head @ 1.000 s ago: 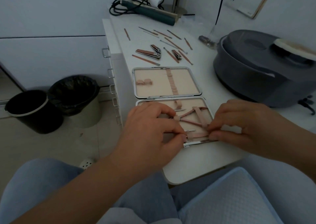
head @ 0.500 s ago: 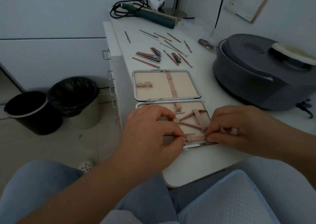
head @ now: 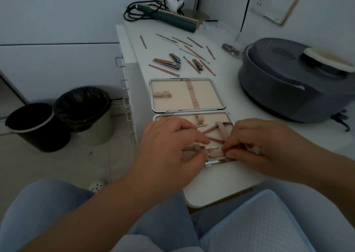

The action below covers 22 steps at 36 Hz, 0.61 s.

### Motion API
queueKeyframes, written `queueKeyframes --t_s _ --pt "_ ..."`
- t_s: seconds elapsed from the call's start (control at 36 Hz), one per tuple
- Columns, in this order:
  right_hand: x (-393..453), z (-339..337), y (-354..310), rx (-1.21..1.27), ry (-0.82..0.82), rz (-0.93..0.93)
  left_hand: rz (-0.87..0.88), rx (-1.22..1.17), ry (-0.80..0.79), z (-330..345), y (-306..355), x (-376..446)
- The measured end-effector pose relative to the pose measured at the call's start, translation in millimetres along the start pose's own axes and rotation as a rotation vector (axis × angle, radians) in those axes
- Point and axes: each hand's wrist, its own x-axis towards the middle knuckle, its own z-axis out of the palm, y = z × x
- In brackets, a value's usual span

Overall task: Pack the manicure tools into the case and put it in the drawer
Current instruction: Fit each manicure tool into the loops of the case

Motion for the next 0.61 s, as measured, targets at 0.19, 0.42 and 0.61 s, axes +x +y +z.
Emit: queueKeyframes --t_s 0.19,0.42,0.61 --pt "-8.5 6.6 4.5 0.121 0.067 0.058 0.035 0.031 -0.056 -2.6 -2.3 -1.5" --pt "20.4 -1.4 0.6 0.182 0.117 0.073 0.021 -0.043 0.010 -12.7 -9.4 3.0" --pt "100.1 -5.4 10.6 0.174 0.217 0.224 -0.069 0.001 0.141 -35.9 -40.8 23.4"
